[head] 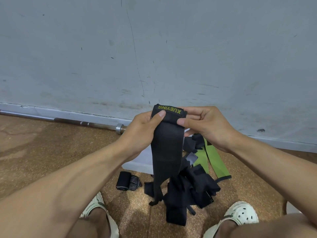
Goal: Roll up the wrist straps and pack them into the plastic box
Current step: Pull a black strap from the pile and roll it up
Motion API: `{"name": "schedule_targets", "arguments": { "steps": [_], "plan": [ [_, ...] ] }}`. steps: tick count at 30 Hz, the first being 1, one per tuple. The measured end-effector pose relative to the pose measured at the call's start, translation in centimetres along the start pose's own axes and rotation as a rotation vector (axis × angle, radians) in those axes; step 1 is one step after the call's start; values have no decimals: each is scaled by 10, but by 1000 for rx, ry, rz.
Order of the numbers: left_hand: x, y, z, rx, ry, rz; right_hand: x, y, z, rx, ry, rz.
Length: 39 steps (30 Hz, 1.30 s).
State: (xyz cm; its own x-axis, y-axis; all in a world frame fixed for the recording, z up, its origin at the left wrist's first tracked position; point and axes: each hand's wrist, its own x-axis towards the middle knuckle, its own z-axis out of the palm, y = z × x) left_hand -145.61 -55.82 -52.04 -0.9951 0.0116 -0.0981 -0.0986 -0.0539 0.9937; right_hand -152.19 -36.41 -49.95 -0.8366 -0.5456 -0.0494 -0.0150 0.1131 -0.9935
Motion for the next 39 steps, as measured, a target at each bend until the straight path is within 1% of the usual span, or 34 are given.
{"name": "schedule_targets", "arguments": {
  "steps": [3,6,12,15,19,24,28,32,35,39],
  "plan": [
    [-1,-1,4,-45,-18,-34,-2,0,1,-28,74,-60],
    [-2,0,6,-73,-34,-55,-3,-1,0,-130,132,-110],
    [-4,3,9,-115,-55,-56,-5,-1,-5,-237,125,-102],
    [-4,3,9,-163,-48,-71,-2,1,-5,-306,181,-202],
    [-5,7,12,-242,-79,-118,-3,7,-2,-297,197,-322],
    [-1,6,12,-311,-55,-150,-1,9,-4,-263,156,-374],
    [-1,6,9,-340,6,-142,2,9,-9,-309,99,-309],
    [0,5,3,-267,70,-113,-1,4,-11,-220,0,-166],
    [-1,4,2,-208,51,-97,0,3,-14,-228,-2,-65],
    [-3,1,5,-145,44,-82,-1,4,-12,-156,-95,38]
  ]
}}
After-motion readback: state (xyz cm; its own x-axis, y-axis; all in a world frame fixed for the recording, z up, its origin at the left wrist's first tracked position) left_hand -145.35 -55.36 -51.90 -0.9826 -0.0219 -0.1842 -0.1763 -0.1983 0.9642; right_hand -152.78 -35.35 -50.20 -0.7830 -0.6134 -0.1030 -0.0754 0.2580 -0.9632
